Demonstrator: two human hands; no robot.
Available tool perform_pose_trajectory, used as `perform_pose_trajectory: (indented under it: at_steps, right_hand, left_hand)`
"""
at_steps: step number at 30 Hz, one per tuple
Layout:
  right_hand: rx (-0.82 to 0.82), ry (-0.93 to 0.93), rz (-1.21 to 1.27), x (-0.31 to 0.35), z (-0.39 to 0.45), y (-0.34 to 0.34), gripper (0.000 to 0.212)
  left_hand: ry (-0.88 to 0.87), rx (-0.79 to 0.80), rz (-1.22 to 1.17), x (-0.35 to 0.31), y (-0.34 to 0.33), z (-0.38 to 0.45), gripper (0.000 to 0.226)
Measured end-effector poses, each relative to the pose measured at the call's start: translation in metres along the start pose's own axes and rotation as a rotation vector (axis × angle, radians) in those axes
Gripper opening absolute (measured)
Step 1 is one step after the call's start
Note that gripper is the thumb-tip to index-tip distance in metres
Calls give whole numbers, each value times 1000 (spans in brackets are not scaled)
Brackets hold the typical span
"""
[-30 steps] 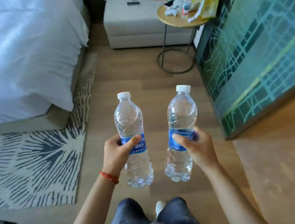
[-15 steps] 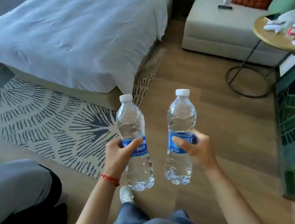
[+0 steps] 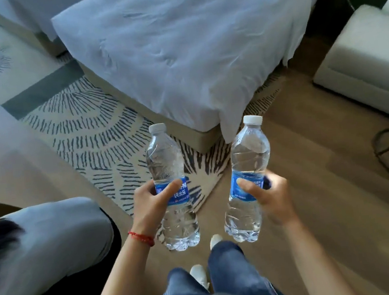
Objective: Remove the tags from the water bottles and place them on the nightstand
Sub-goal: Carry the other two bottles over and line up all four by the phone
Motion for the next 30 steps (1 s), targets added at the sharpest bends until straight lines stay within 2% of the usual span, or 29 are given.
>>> perform_pose_trajectory:
  at_steps: [8,13,16,20,25,30]
  right_hand:
    - [112,17,-26,7,126,-80,31]
    - [182,1,-13,21,211,-130,36]
    - [216,-9,-21,35,260,-161,33]
    - [248,-8,-55,48,314,-209,34]
    - [322,-10,-112,55,377,-289,20]
    - [351,-22,-104,69,442,-402,26]
  left_hand:
    - [44,-89,-8,-8,28,111,14]
    - [95,-163,8,-28,48,189,33]
    - [81,-184,-3,-43,62,233,18]
    - [93,-237,-3,-51,93,287,13]
    - [130,-272,-76,-55,144,362,10]
    - [169,-315,-107,-61,223,453,11]
Point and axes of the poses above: each hand's wrist, its own z-axis towards the middle knuckle, its own y-axis out of the back of the hand, x = y × z, the point moved 4 cm from there along z, towards the middle knuckle, and after that the axes turned 2 degrees about y, right-handed, at the moved point
